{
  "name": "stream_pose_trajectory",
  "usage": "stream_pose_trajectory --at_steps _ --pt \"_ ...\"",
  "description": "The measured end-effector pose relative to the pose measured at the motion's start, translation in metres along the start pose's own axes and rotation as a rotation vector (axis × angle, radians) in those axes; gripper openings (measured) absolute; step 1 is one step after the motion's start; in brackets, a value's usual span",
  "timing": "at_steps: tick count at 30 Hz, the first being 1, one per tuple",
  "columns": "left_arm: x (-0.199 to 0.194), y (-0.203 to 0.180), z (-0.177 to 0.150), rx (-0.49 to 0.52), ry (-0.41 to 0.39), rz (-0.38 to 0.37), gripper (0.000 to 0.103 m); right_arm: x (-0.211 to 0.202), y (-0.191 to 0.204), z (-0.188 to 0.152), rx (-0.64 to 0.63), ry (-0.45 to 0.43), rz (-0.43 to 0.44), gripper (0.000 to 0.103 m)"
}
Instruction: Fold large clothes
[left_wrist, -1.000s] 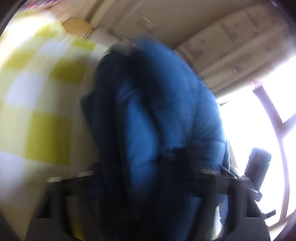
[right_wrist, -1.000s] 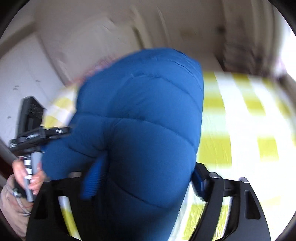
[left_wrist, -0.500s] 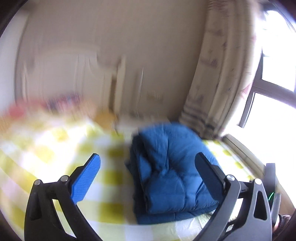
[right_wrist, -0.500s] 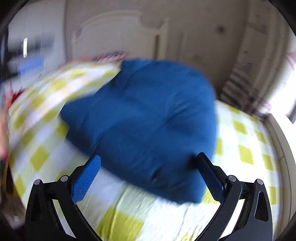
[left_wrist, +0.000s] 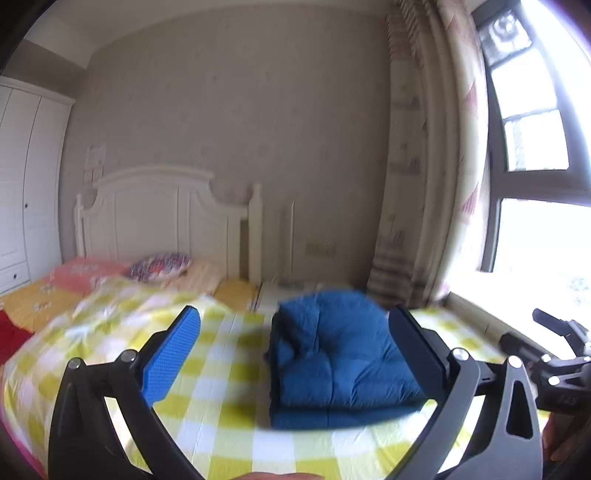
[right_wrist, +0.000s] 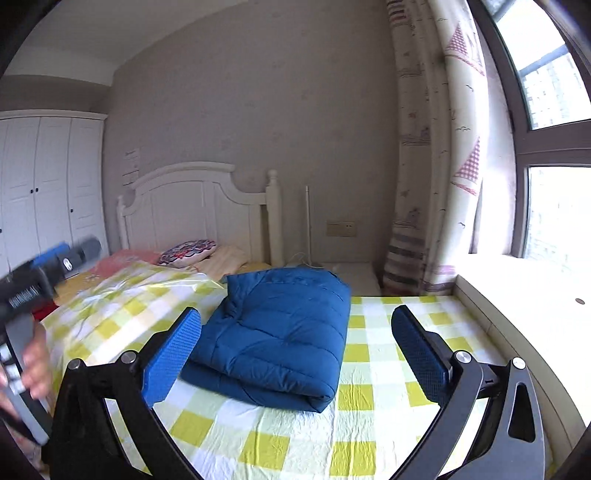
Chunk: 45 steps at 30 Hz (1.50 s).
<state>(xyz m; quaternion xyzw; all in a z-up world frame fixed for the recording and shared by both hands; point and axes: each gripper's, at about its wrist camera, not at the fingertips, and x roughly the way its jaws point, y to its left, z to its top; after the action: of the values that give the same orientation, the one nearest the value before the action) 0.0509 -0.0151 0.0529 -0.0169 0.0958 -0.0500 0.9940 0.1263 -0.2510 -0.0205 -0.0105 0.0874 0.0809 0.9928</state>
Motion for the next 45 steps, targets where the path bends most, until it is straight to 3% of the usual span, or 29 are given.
stream_pose_trajectory --at_steps 5,9,45 --pt "0.019 0.002 -0.038 -0.012 0.134 0.026 0.101 0.023 0.019 -0.031 -0.008 0.089 -0.024 0.099" --pt "0.026 0.006 -0.055 0.001 0.174 0.036 0.101 0.032 0.029 -0.045 -0.046 0.152 -0.001 0.099" --pt "0.014 0.006 -0.069 0.045 0.174 0.042 0.101 0.016 0.039 -0.052 -0.077 0.146 -0.014 0.099"
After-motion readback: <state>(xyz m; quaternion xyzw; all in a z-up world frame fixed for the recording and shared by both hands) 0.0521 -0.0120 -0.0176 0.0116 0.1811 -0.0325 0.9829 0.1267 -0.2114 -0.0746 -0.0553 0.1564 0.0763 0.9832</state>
